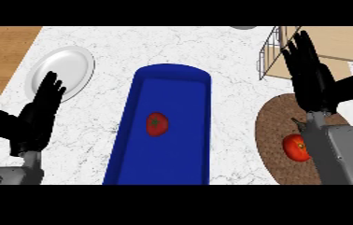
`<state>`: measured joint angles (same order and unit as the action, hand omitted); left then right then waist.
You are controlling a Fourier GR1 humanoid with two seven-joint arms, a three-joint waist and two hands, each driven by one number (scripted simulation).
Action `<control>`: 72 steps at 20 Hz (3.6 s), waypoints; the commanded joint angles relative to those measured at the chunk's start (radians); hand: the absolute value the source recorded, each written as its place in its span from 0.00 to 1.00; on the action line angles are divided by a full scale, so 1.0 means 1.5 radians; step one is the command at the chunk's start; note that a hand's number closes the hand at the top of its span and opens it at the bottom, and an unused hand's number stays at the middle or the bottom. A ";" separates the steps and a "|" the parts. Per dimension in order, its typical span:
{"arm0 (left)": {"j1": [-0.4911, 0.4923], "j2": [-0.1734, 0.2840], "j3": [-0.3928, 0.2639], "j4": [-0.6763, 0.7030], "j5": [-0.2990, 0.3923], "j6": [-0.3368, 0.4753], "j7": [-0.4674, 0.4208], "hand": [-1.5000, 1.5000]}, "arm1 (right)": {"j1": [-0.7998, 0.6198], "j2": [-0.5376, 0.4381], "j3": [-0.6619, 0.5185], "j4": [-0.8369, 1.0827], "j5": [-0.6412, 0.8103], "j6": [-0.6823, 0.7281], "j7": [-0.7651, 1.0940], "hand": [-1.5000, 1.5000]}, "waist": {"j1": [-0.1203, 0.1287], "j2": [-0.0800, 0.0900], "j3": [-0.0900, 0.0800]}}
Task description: Pick the eggplant from the placemat and place it in the tiered shelf
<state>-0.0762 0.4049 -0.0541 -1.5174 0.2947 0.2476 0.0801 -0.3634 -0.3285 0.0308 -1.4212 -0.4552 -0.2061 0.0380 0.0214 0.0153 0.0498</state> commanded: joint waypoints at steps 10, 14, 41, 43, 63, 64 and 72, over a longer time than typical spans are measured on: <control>0.053 0.038 -0.012 0.040 -0.019 -0.049 0.011 0.50 | 0.105 -0.181 0.088 0.152 0.375 -0.211 0.032 1.00 | -0.021 -0.008 -0.038; 0.060 0.047 0.013 0.051 -0.006 -0.084 0.010 0.50 | 0.162 -0.078 0.192 0.027 0.424 -0.245 0.145 0.00 | -0.017 -0.012 -0.034; 0.044 0.031 0.023 0.103 -0.032 -0.108 -0.018 0.50 | -0.029 -0.316 0.369 -0.110 0.460 0.430 0.788 0.00 | -0.008 -0.009 -0.034; 0.056 0.019 0.025 0.113 -0.038 -0.114 -0.047 0.50 | -0.021 -0.288 0.377 -0.078 0.485 0.406 0.759 0.00 | -0.008 -0.009 -0.034; 0.062 -0.012 0.073 0.096 -0.073 -0.162 -0.019 0.50 | 0.028 -0.214 0.283 0.104 0.682 0.413 0.550 0.00 | -0.011 -0.010 -0.033; 0.067 0.012 0.091 0.039 -0.059 -0.171 0.026 0.50 | 0.061 -0.227 0.263 0.078 0.675 0.414 0.541 0.00 | -0.012 -0.011 -0.033; 0.091 -0.020 0.112 0.028 -0.079 -0.183 0.016 0.50 | 0.043 -0.176 0.205 0.188 0.753 0.415 0.465 0.00 | -0.010 -0.010 -0.033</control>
<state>0.0405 0.3828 0.0928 -1.4238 0.1760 -0.0136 0.0744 -0.2862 -0.6343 0.3817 -1.2126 0.6190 0.4253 0.7789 0.0050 -0.0025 -0.0037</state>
